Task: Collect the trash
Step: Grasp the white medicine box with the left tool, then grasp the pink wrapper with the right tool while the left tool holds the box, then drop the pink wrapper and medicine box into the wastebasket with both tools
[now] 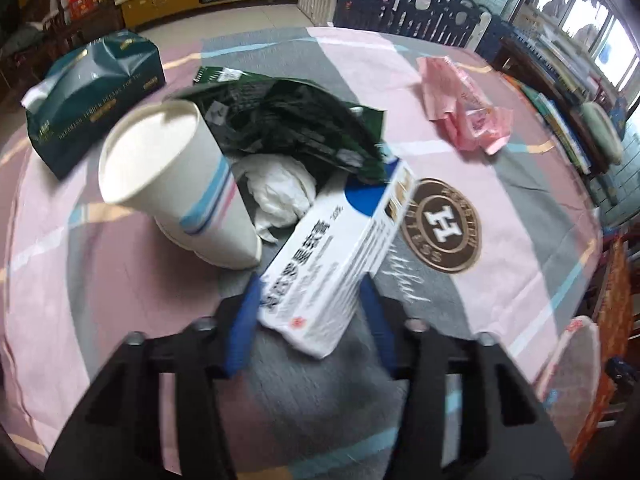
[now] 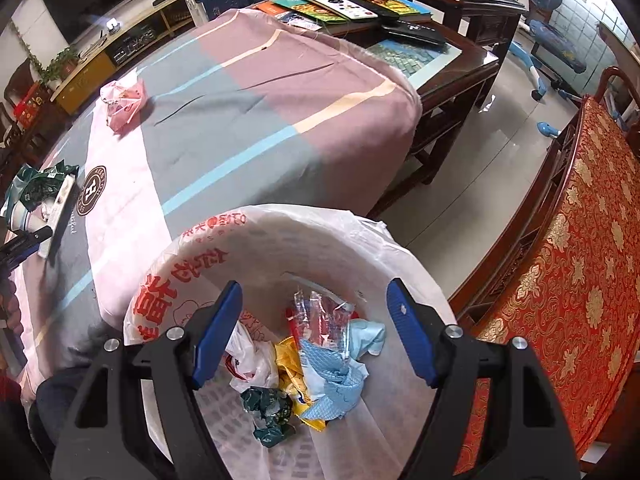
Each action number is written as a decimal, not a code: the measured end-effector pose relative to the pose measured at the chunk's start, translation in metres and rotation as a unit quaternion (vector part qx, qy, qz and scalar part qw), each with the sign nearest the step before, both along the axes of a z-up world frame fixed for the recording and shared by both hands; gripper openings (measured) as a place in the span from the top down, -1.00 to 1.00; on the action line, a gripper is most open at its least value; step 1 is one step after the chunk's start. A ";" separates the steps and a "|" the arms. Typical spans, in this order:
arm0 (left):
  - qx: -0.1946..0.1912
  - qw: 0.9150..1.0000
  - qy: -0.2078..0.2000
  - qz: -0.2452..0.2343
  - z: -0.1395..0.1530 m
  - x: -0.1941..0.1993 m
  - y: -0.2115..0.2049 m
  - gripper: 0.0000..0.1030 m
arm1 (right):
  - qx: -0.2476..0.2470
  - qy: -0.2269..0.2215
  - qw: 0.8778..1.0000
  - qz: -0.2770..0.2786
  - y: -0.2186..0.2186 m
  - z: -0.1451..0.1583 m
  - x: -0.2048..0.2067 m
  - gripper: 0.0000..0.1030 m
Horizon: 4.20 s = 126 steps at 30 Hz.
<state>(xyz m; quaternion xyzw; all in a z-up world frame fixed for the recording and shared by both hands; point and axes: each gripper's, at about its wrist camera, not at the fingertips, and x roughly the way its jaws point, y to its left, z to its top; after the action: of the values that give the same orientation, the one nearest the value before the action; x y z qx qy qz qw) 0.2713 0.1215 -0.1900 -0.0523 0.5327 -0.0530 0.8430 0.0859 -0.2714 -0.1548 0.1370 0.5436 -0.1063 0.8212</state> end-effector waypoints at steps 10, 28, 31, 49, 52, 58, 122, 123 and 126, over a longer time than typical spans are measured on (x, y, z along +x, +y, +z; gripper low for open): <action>-0.004 0.999 -0.046 0.004 0.030 -0.020 -0.017 -0.31 | 0.002 0.001 0.999 0.033 0.029 0.001 0.012 -0.43; 0.013 0.996 0.000 0.086 0.000 -0.062 -0.046 0.19 | -0.003 0.007 0.999 0.049 0.047 -0.001 0.018 -0.43; -0.007 0.995 0.006 0.095 0.000 -0.093 -0.059 0.19 | 0.000 0.006 0.998 0.068 0.063 0.000 0.018 -0.43; 0.013 0.983 -0.042 0.176 0.027 -0.139 -0.032 0.18 | 0.011 -0.021 0.994 0.106 0.095 0.017 0.046 -0.43; -0.002 0.984 -0.023 0.176 0.012 -0.139 -0.033 0.18 | 0.010 -0.010 0.989 0.149 0.121 0.010 0.077 -0.43; -0.004 0.985 -0.029 0.171 0.010 -0.141 -0.035 0.18 | -0.021 -0.066 0.980 0.189 0.166 0.019 0.164 -0.43; -0.087 0.994 -0.048 -0.055 0.070 -0.207 -0.194 0.18 | 0.009 0.003 0.992 0.126 0.000 0.024 -0.047 0.22; -0.086 0.993 -0.042 -0.072 0.066 -0.208 -0.202 0.18 | 0.008 -0.002 0.992 0.123 -0.002 0.027 -0.048 0.22; -0.077 0.991 -0.036 -0.107 0.061 -0.211 -0.218 0.18 | -0.001 -0.014 0.993 0.114 -0.010 0.035 -0.047 0.22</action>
<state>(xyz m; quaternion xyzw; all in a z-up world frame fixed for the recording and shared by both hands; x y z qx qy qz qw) 0.0600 -0.0969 -0.1290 -0.0580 0.4988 -0.1856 0.8447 0.0385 -0.2812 -0.1199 0.0751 0.5444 -0.0105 0.8354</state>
